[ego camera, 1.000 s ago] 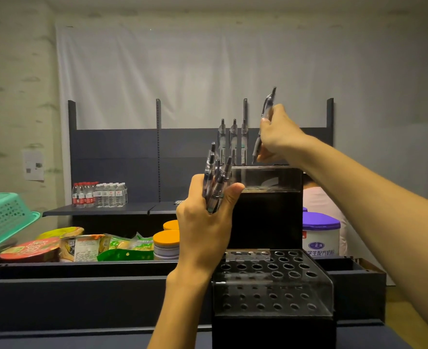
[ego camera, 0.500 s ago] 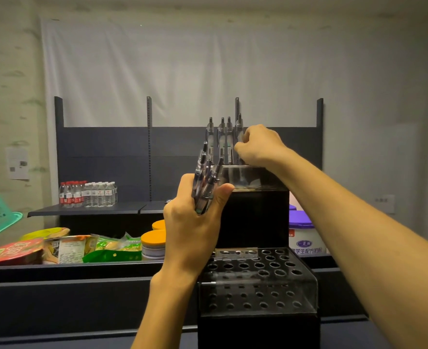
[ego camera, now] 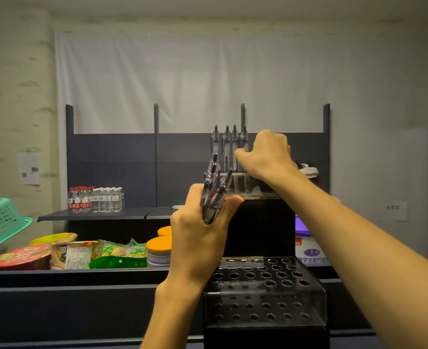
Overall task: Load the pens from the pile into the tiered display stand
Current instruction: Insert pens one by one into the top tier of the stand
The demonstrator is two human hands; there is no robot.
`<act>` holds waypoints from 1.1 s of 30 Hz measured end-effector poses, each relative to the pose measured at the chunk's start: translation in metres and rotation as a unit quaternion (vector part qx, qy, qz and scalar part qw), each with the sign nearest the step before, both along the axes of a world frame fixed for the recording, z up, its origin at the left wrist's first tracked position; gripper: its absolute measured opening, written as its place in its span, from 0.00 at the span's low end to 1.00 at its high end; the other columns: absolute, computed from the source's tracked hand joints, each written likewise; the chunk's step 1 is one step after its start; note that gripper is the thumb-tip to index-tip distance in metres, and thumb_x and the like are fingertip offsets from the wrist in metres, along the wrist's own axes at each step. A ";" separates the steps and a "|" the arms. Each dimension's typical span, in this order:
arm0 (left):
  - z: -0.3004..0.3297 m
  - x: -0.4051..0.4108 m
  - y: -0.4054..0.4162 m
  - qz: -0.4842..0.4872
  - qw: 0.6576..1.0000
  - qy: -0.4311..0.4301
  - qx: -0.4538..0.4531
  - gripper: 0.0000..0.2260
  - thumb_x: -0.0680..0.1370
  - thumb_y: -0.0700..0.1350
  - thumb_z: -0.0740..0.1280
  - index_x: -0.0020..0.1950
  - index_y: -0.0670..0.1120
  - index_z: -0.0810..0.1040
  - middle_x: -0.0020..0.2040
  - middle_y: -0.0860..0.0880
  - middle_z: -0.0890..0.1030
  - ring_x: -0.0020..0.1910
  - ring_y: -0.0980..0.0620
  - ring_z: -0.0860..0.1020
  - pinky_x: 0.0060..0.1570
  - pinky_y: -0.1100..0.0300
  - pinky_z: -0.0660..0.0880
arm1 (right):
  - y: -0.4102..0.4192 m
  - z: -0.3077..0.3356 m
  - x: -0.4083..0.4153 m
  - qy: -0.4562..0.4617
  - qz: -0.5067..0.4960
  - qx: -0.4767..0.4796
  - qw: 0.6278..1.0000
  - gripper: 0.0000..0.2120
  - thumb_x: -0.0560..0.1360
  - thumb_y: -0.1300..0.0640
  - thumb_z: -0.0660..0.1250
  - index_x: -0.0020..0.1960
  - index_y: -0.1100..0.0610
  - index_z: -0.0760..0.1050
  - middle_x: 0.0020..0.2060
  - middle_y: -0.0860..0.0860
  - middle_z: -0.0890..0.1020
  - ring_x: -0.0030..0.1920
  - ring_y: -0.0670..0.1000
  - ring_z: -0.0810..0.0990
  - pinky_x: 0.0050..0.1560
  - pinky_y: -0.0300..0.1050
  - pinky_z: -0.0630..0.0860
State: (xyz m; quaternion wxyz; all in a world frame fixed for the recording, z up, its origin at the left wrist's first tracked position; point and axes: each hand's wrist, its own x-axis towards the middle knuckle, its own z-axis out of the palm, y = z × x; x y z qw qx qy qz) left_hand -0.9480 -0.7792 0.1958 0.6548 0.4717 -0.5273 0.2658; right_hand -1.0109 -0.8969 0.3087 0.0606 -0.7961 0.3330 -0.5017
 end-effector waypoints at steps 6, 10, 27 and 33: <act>-0.001 0.001 -0.003 -0.001 1.000 0.019 0.005 0.14 0.72 0.56 0.69 0.48 0.47 0.76 0.36 0.54 0.80 0.32 0.52 0.77 0.31 0.56 0.72 | 0.006 -0.034 -0.002 -0.148 0.077 -0.235 0.958 0.07 0.75 0.56 0.64 0.46 0.60 0.75 0.40 0.54 0.78 0.39 0.52 0.75 0.40 0.43 0.71; 0.000 0.000 -0.003 -0.010 0.999 0.033 0.010 0.14 0.71 0.56 0.70 0.51 0.48 0.77 0.38 0.56 0.81 0.34 0.57 0.78 0.33 0.59 0.73 | 0.015 -0.062 -0.006 -0.237 0.181 -0.254 0.920 0.03 0.74 0.60 0.66 0.41 0.59 0.77 0.36 0.49 0.78 0.37 0.45 0.75 0.40 0.33 0.71; 0.000 0.000 -0.002 0.025 0.999 0.025 -0.034 0.09 0.73 0.44 0.72 0.43 0.47 0.71 0.32 0.53 0.78 0.29 0.58 0.75 0.26 0.72 0.65 | 0.029 -0.084 -0.007 -0.092 0.221 -0.250 0.938 0.12 0.70 0.41 0.62 0.40 0.49 0.70 0.43 0.46 0.74 0.52 0.50 0.67 0.51 0.49 0.63; -0.002 0.004 -0.001 0.047 0.999 0.003 -0.020 0.11 0.74 0.45 0.72 0.48 0.48 0.69 0.33 0.58 0.77 0.33 0.61 0.77 0.28 0.74 0.66 | 0.029 -0.086 -0.005 -0.025 0.196 -0.254 0.947 0.20 0.70 0.37 0.59 0.39 0.53 0.77 0.49 0.46 0.71 0.57 0.50 0.63 0.58 0.55 0.63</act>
